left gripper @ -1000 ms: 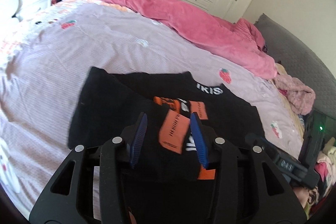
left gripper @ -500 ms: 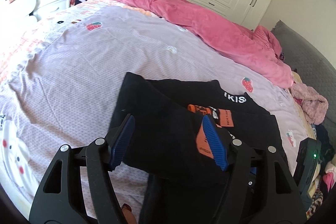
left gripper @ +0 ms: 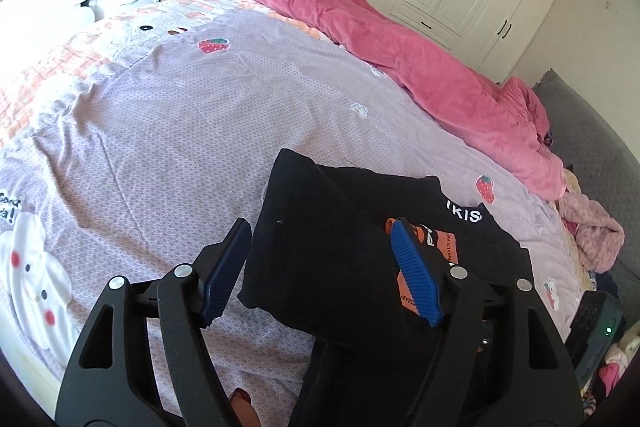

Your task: Fold small clothes

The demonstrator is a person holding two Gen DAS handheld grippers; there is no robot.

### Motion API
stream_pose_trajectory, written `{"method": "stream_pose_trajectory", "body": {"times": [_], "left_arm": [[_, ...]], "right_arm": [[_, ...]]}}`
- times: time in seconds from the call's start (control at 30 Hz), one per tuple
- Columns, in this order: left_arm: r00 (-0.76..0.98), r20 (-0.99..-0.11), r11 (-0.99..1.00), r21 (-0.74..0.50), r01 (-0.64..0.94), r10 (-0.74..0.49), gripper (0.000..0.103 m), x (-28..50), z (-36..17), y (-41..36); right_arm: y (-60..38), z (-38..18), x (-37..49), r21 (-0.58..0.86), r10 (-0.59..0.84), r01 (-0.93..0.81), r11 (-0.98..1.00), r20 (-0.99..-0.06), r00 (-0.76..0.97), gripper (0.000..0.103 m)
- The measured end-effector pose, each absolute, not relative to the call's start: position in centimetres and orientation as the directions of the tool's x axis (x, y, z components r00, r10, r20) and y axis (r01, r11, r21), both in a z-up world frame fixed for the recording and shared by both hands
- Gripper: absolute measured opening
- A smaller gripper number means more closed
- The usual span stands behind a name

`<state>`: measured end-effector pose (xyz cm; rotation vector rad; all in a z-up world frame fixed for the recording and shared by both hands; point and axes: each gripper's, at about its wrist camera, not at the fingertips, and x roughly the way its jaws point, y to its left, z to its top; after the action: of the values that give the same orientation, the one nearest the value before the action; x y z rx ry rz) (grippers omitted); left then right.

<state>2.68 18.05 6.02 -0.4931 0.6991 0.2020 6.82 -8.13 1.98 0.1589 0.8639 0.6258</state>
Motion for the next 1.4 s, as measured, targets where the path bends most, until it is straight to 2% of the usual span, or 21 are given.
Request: {"method": "stream_pose_trajectory", "body": {"times": [0.23,0.47,0.5,0.8,1.1,1.4], "left_arm": [[0.753,-0.658,0.859,-0.375,-0.348,0.018,0.065,2.7,6.0,18.2],[0.75,-0.661,0.862,-0.375,-0.342,0.01,0.065,2.9,5.9,17.9],[0.749,-0.663,0.863,-0.373,-0.341,0.01,0.065,3.0,5.9,17.8],[0.746,-0.666,0.862,-0.376,-0.339,0.003,0.065,3.2,5.7,17.5],[0.74,-0.672,0.875,-0.37,-0.313,-0.019,0.065,4.0,5.6,15.9],[0.715,-0.698,0.9,-0.328,-0.286,-0.027,0.065,5.3,4.8,13.3]], "right_arm": [[-9.7,4.9,7.0,0.283,0.535,-0.467,0.838,-0.599,0.596,0.012],[-13.7,6.2,9.1,0.222,0.425,-0.367,0.903,-0.581,0.694,0.008],[-14.4,6.1,9.4,0.228,0.415,-0.349,0.909,-0.583,0.699,0.004],[-17.7,5.5,10.9,0.235,0.356,-0.267,0.935,-0.601,0.715,0.004],[-19.1,5.4,11.2,0.146,0.249,-0.202,0.968,-0.602,0.758,0.004],[-20.7,4.6,11.9,0.166,0.23,-0.161,0.973,-0.631,0.741,0.004]]}}
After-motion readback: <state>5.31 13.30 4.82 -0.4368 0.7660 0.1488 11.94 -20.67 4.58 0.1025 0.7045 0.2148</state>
